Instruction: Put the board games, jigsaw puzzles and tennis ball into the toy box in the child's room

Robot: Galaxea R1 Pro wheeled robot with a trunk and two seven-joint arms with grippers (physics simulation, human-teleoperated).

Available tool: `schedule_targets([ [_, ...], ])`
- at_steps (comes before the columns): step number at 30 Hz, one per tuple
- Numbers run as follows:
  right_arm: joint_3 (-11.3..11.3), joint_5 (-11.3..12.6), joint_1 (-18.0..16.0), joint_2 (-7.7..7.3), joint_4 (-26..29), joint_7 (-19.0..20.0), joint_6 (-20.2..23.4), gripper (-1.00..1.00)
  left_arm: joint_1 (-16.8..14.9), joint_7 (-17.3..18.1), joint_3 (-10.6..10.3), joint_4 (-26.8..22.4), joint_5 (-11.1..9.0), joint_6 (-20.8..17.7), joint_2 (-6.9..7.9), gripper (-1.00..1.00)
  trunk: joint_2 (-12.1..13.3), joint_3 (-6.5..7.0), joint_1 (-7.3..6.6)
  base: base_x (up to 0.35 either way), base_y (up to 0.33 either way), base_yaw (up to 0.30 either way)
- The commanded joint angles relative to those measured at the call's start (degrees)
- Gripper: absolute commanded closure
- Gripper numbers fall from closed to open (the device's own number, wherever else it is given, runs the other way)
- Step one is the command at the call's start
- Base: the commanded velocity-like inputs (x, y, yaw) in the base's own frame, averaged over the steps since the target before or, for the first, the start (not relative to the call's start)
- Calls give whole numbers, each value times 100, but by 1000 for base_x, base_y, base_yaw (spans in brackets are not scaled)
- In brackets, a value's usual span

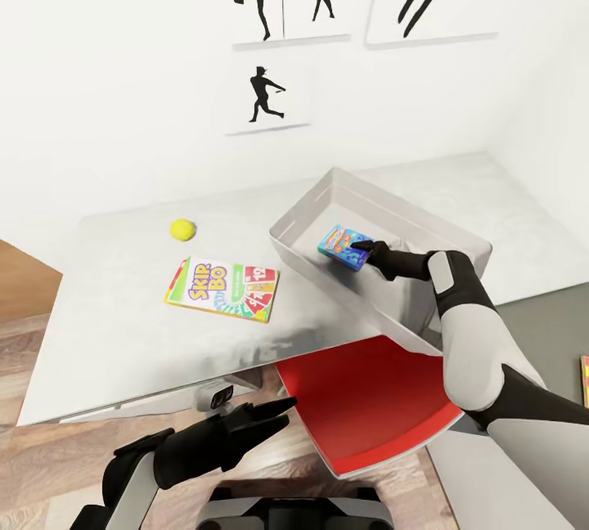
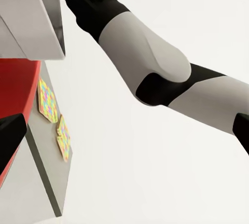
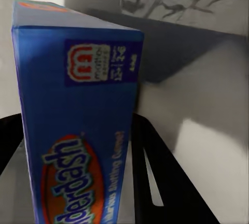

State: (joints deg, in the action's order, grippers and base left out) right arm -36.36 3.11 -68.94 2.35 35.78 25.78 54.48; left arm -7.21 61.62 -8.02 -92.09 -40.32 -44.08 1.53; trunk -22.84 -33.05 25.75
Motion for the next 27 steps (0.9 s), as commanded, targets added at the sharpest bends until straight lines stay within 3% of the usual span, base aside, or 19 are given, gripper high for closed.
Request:
schedule_targets([
  [1, -38, -109, -13, 12, 4, -3, -14, 100, -2, -9, -7, -2, -38, -40, 5, -100, -8, -8, 4, 0, 0, 0],
  [27, -15, -118, -155, 69, -1, 25, -130, 100, 0, -10, -7, -2, -37, -40, 6, -100, -8, -9, 4, 0, 0, 0],
])
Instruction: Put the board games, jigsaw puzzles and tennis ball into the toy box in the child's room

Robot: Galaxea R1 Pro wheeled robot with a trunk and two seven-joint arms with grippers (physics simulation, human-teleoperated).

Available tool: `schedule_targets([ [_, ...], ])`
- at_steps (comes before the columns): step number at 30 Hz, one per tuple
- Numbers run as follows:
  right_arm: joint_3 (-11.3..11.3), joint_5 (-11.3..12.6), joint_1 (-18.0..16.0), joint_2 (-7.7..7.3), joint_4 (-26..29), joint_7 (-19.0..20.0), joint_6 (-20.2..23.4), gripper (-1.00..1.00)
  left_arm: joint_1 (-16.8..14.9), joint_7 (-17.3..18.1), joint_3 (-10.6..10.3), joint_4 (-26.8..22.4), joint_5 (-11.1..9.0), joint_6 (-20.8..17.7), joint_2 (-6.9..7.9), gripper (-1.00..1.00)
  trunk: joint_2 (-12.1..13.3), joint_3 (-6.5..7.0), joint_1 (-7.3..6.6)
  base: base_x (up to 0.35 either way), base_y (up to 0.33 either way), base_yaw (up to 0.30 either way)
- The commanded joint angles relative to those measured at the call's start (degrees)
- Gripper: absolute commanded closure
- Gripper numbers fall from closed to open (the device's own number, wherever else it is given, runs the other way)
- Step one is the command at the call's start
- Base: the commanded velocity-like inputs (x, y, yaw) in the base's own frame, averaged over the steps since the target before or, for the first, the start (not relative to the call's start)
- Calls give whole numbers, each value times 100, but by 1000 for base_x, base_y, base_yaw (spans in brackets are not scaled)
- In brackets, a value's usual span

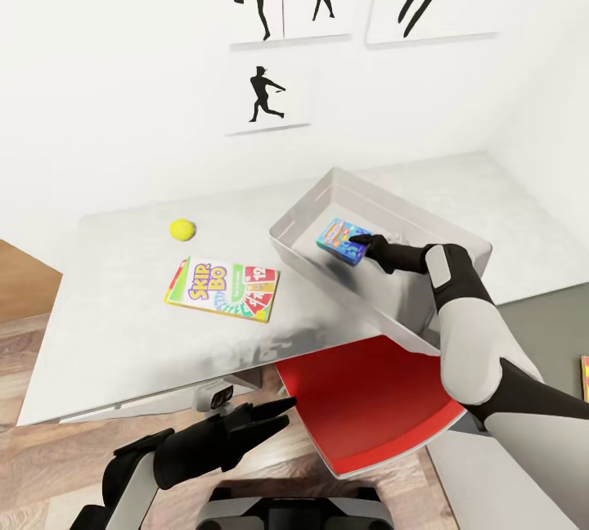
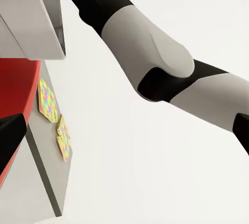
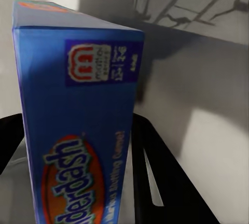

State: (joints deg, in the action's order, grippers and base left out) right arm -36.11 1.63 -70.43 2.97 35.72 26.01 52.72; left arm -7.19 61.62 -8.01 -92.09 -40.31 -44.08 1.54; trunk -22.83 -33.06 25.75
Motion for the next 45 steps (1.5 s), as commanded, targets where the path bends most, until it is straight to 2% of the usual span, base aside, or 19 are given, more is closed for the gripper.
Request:
schedule_targets([
  [1, -39, 30, -10, 8, 6, 1, 47, 100, -3, -9, -7, -2, -38, -40, 5, -100, -9, -8, 3, 0, 0, 0],
  [15, -36, 24, -78, 19, -37, -8, 46, 100, -3, -9, -7, -2, -38, -40, 6, -100, -9, -8, 3, 0, 0, 0],
  [16, -36, 23, -83, 19, -41, -8, 46, -100, -3, -9, -7, -2, -38, -40, 5, -100, -9, -8, 3, 0, 0, 0],
  [45, -30, 20, -120, 14, -41, -9, 46, -100, -3, -9, -7, -2, -38, -40, 12, -100, -9, -8, 3, 0, 0, 0],
])
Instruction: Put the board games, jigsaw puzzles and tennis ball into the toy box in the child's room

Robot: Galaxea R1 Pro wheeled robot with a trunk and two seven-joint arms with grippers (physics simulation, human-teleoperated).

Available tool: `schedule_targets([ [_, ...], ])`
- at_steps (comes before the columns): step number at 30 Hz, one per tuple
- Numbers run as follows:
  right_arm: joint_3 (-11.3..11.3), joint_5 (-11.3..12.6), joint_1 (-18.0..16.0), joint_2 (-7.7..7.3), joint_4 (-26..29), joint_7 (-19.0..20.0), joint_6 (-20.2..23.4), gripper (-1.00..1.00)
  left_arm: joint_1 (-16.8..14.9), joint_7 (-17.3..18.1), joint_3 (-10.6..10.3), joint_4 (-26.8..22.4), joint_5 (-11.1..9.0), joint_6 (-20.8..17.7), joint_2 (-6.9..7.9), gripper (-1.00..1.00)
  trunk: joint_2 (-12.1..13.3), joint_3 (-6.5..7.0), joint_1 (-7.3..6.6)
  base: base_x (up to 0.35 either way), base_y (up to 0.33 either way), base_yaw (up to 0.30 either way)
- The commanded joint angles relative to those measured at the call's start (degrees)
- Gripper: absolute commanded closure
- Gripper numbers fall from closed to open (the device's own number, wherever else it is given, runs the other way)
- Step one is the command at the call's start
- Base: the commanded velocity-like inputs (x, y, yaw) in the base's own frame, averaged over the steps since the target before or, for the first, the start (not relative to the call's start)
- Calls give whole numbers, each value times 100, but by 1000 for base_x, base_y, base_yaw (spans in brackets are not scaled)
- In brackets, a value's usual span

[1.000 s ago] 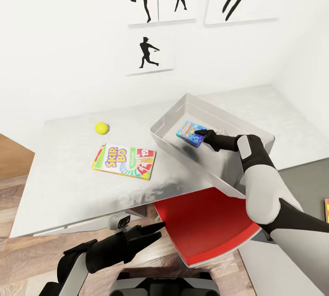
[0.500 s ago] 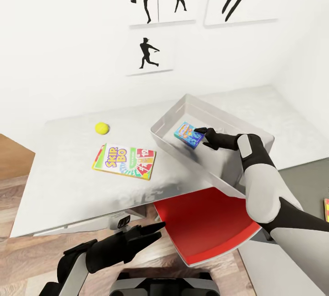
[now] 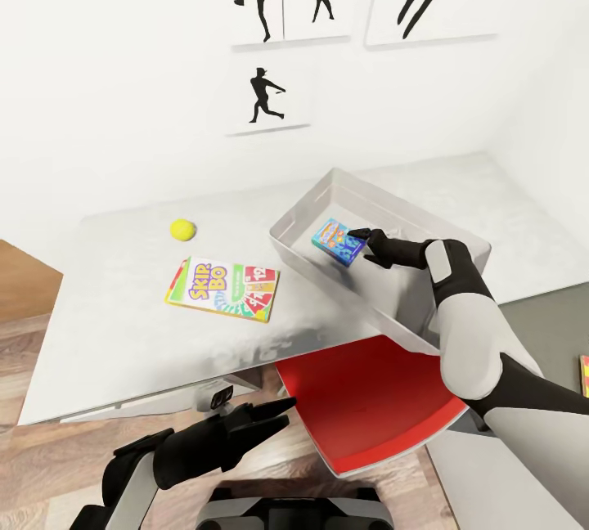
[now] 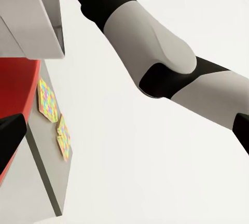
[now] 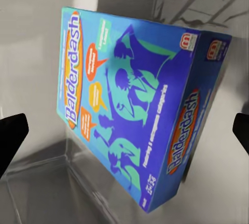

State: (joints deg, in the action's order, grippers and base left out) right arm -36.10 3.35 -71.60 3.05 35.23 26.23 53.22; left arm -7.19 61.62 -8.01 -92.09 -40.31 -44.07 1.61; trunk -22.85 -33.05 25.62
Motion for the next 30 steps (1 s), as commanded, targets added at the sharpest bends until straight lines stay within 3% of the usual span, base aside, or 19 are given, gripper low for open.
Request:
schedule_targets([
  [1, -29, -151, -3, 4, 19, -32, -4, -100, -3, -9, -8, -2, -38, -40, 5, -100, -7, -9, 16, 0, 0, 0],
  [8, -21, -149, 5, -44, 205, -45, 85, -100, -2, -9, -8, -2, -35, -40, 8, -100, -7, -9, 16, 0, 0, 0],
  [14, -4, -144, 80, -49, 969, -42, 605, -100, -4, -11, -8, -2, -31, -40, 6, -100, -7, -9, 16, 0, 0, 0],
  [19, 1, -118, 205, -37, 1608, -4, 678, -100, -5, -18, -8, -2, -26, -40, 6, -100, -7, -9, 16, 0, 0, 0],
  [22, 17, 27, 501, -42, 2286, 176, 678, -100, -4, -54, -8, -2, -23, -40, 6, -100, -7, -9, 16, 0, 0, 0],
  [30, 47, 269, 1012, -45, 3286, 613, 678, -100, -4, -132, -8, 0, -22, -40, 0, -100, -7, -9, 16, 0, 0, 0],
])
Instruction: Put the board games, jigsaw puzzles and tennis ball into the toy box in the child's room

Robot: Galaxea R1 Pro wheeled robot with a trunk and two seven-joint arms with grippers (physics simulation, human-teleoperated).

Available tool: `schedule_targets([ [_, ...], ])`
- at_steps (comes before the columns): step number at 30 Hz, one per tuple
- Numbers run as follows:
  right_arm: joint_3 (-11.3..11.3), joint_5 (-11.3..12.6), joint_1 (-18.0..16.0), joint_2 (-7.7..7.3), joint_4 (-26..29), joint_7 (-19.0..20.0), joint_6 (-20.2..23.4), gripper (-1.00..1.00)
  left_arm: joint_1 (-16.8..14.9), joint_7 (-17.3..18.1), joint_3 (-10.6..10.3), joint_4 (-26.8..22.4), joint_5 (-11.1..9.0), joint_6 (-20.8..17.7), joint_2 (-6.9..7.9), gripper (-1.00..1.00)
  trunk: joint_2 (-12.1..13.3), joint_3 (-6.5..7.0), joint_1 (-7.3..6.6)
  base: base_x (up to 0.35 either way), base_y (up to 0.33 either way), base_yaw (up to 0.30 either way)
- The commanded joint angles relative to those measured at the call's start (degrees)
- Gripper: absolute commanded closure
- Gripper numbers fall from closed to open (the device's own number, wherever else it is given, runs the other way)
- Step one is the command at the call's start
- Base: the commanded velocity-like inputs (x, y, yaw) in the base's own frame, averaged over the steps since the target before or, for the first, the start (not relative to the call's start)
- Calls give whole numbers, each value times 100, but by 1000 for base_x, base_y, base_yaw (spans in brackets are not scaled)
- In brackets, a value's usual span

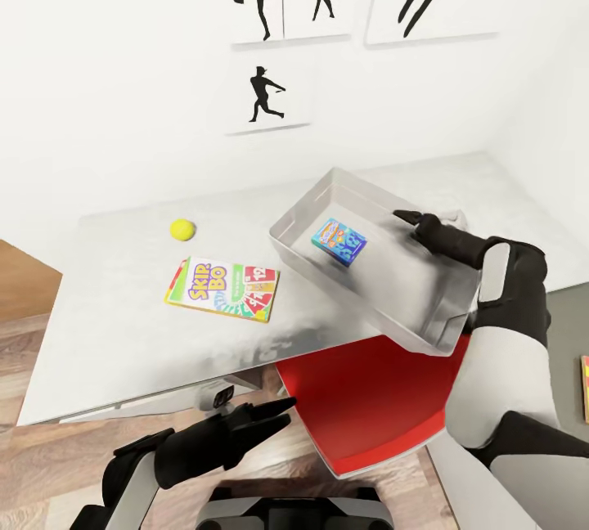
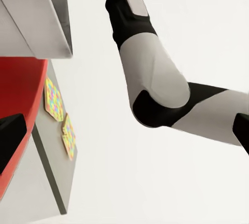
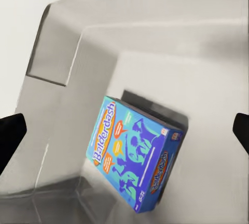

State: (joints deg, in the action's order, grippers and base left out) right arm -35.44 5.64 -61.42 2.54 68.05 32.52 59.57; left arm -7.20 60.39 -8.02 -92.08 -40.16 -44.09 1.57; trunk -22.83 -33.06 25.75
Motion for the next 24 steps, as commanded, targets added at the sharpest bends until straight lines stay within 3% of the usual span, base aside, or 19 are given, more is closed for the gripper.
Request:
schedule_targets([
  [1, -5, 81, 121, 6, 260, 104, 43, -100, -2, -34, -7, 0, -37, -38, 4, -100, -9, -7, 3, 0, 0, 0],
  [8, 56, 196, 828, -3, 1422, 700, 43, -100, -1, -181, -7, 4, -36, -38, 2, -100, -9, -7, 3, 0, 0, 0],
  [11, 63, 207, 976, -9, 1620, 818, 43, -100, -1, -206, -5, 4, -35, -38, 3, -100, -9, -7, 3, 0, 0, 0],
  [13, 63, 229, 1256, -23, 1921, 1071, 43, -100, -1, -253, -3, 5, -32, -38, 9, -100, -9, -7, 3, 0, 0, 0],
  [24, 95, 259, 1768, -180, 2339, 1931, 43, -100, 12, -339, 27, 5, -22, -36, 39, -100, -9, -7, 3, 0, 0, 0],
])
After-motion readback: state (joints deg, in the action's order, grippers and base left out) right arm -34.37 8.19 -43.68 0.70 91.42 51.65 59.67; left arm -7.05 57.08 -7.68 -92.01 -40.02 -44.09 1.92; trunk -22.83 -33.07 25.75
